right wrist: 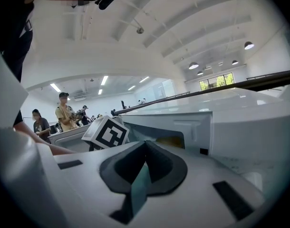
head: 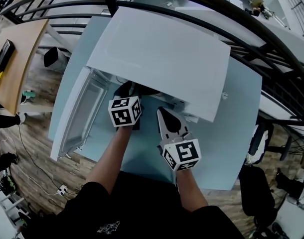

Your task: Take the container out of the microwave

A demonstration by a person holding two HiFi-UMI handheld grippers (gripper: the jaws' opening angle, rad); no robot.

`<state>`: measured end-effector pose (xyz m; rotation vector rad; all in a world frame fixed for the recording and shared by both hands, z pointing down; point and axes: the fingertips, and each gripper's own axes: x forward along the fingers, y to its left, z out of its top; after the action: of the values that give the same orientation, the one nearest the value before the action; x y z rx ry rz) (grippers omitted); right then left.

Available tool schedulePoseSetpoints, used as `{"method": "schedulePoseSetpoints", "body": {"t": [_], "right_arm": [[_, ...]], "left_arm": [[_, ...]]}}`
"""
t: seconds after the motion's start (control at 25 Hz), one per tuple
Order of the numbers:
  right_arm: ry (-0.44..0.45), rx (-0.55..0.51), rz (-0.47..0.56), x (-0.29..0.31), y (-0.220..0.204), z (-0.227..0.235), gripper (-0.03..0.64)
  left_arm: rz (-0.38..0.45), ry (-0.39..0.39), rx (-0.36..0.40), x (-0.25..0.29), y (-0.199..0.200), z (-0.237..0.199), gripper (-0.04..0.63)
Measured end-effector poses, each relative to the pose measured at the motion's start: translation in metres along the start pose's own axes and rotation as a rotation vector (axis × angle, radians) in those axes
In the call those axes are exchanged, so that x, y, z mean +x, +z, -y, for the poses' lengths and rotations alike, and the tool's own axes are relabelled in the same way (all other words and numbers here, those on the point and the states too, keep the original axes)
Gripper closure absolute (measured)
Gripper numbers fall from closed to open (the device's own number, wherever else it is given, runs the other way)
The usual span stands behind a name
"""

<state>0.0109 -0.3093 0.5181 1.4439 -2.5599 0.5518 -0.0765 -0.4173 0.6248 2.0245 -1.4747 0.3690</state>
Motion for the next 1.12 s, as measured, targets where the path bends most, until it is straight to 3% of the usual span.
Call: {"method": "schedulePoseSetpoints", "body": {"t": [0.6, 0.76, 1.12], "right_arm": [[-0.034, 0.010, -0.021, 0.002, -0.006, 0.009, 0.610], [-0.040, 0.012, -0.022, -0.001, -0.005, 0.011, 0.610], [-0.039, 0.012, -0.015, -0.006, -0.005, 0.014, 0.609]], "left_arm": [[-0.077, 0.014, -0.131, 0.026, -0.008, -0.007, 0.495], [-0.087, 0.029, -0.162, 0.027, -0.008, -0.007, 0.521], [-0.085, 0.054, -0.165, 0.025, -0.007, -0.008, 0.566]]}}
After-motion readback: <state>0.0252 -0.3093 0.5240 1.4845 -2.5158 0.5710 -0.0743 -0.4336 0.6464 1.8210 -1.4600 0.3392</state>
